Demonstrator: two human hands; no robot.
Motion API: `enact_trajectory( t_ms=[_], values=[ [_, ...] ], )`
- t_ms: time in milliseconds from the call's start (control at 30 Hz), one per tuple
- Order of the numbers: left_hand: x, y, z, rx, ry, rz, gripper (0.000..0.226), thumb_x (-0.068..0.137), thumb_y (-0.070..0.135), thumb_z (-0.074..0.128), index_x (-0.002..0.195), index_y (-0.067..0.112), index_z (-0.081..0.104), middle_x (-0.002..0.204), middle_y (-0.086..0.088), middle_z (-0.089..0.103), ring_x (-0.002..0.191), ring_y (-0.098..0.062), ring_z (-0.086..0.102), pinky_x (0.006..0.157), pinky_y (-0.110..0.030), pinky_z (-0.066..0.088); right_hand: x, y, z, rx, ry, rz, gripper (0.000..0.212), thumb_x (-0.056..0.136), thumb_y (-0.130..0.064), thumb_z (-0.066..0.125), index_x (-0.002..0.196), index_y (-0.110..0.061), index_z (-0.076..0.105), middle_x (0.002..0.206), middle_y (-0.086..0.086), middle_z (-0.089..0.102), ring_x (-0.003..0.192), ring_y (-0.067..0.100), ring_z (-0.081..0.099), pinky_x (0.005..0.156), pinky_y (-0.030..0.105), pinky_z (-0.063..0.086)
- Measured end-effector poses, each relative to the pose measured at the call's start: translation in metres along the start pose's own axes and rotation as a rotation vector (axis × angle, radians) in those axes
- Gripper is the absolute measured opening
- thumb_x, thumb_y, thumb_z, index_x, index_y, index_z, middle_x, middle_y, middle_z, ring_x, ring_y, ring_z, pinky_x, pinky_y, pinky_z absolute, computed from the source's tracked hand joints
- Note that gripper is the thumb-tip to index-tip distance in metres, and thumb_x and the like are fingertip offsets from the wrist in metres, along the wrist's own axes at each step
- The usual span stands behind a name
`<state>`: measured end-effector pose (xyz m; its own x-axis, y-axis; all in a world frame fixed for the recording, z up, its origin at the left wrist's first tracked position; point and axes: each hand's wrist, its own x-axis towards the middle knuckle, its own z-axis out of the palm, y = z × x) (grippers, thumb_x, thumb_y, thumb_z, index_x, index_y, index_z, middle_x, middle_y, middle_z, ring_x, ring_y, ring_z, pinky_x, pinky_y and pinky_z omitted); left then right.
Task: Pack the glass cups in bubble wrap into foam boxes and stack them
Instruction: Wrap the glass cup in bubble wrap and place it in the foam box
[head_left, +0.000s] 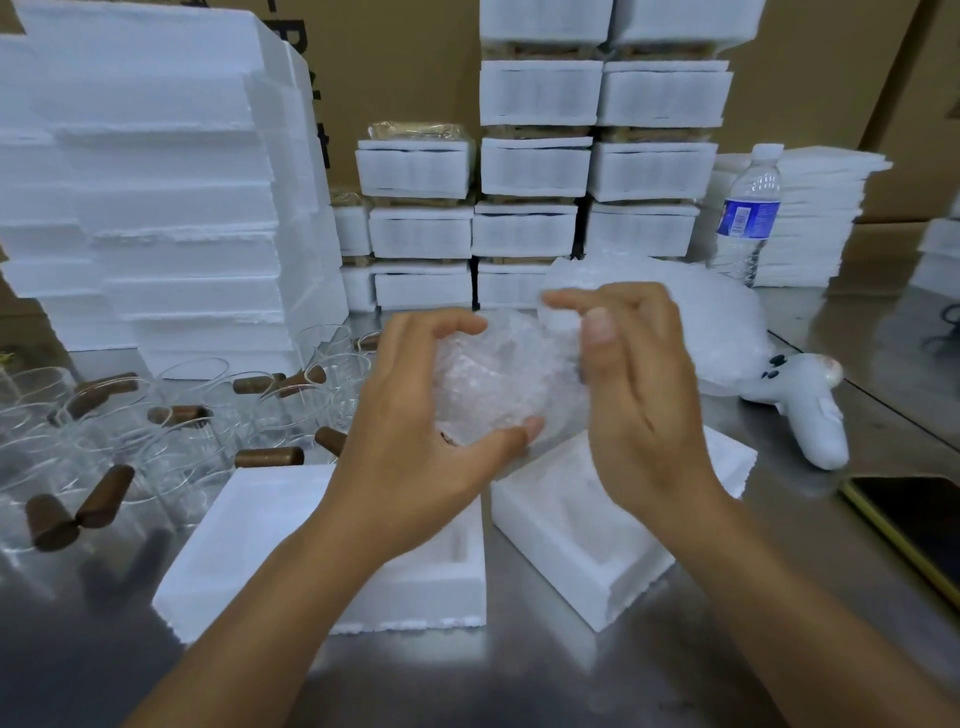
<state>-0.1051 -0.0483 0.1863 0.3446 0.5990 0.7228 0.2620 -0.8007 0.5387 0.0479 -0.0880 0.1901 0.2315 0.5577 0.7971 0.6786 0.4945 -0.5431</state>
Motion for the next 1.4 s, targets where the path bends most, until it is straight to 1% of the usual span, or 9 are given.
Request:
enact_trajectory(
  t_ms=[100,200,300,433,533,767,900,1100,1400],
  values=[
    [-0.001,0.002,-0.001,-0.155,0.061,-0.156,0.055,0.057,0.052,0.075,0.100,0.046,0.040,0.111,0.018,0.048,0.102,-0.004,0.054,0.079,-0.019,0.049,0.009,0.006,-0.007,0.122,0.071,0.229,0.015,0.094,-0.037,0.045,0.097,-0.034,0.059,0.097,-0.015,0.057,0.092,-0.003,0.054,0.079,0.005,0.037],
    [-0.002,0.004,0.000,-0.219,0.045,-0.191,0.054,0.055,0.055,0.073,0.096,0.049,0.038,0.112,0.014,0.049,0.102,-0.011,0.058,0.078,-0.031,0.055,0.015,0.009,-0.011,0.297,-0.067,0.485,0.015,0.095,-0.033,0.050,0.086,-0.030,0.062,0.069,-0.012,0.061,0.061,0.005,0.056,0.061,0.017,0.043],
    [-0.005,0.009,0.004,-0.175,-0.040,-0.171,0.055,0.054,0.057,0.072,0.093,0.053,0.034,0.113,0.010,0.048,0.104,-0.016,0.057,0.080,-0.041,0.055,0.015,0.005,-0.012,0.406,-0.205,0.567,0.023,0.094,-0.039,0.049,0.082,-0.026,0.064,0.066,-0.004,0.058,0.056,0.009,0.051,0.049,0.019,0.042],
    [-0.007,0.014,0.008,-0.268,-0.113,-0.195,0.069,0.048,0.059,0.075,0.100,0.059,0.030,0.110,0.032,0.042,0.101,-0.001,0.059,0.075,-0.020,0.055,0.019,0.005,-0.015,0.455,-0.152,0.687,0.018,0.091,-0.036,0.055,0.086,-0.020,0.061,0.083,0.003,0.065,0.073,0.017,0.061,0.064,0.030,0.050],
    [-0.007,0.011,0.010,-0.361,-0.237,-0.221,0.092,0.049,0.054,0.083,0.116,0.060,0.022,0.113,0.029,0.045,0.107,0.007,0.057,0.085,-0.012,0.049,0.026,0.015,-0.024,0.436,-0.024,0.795,0.011,0.091,-0.029,0.057,0.089,-0.018,0.059,0.085,0.002,0.064,0.078,0.017,0.061,0.072,0.031,0.047],
    [-0.014,0.000,0.011,0.048,-0.470,-0.120,0.039,0.091,0.021,0.059,0.115,0.042,0.036,0.096,0.022,0.053,0.096,0.014,0.046,0.077,-0.002,0.036,0.024,0.032,-0.029,0.122,-0.093,0.694,0.015,0.090,-0.019,0.051,0.075,-0.021,0.054,0.072,-0.008,0.052,0.053,-0.004,0.048,0.050,0.010,0.037],
    [-0.013,-0.005,0.010,0.125,-0.496,-0.134,0.040,0.089,0.025,0.059,0.110,0.047,0.033,0.098,0.022,0.048,0.103,0.010,0.040,0.079,-0.006,0.038,0.023,0.035,-0.025,0.095,-0.206,0.704,0.018,0.089,-0.017,0.052,0.071,-0.020,0.054,0.059,-0.011,0.049,0.040,-0.005,0.042,0.043,0.009,0.035],
    [-0.012,-0.010,0.009,0.191,-0.476,-0.221,0.058,0.086,0.032,0.061,0.127,0.047,0.023,0.102,0.031,0.033,0.114,-0.005,0.034,0.097,-0.028,0.034,0.023,0.033,-0.037,0.233,-0.525,0.855,0.012,0.090,-0.015,0.050,0.079,-0.014,0.053,0.057,-0.004,0.048,0.053,0.011,0.040,0.049,0.020,0.039],
    [-0.010,-0.019,0.009,0.456,-0.440,-0.228,0.041,0.092,0.040,0.050,0.131,0.032,0.040,0.120,0.012,0.040,0.120,-0.011,0.027,0.102,-0.028,0.021,0.018,0.038,-0.036,-0.061,-0.621,0.733,0.012,0.093,-0.020,0.051,0.087,-0.013,0.058,0.050,-0.012,0.050,0.036,0.002,0.040,0.044,0.017,0.034]
  ],
)
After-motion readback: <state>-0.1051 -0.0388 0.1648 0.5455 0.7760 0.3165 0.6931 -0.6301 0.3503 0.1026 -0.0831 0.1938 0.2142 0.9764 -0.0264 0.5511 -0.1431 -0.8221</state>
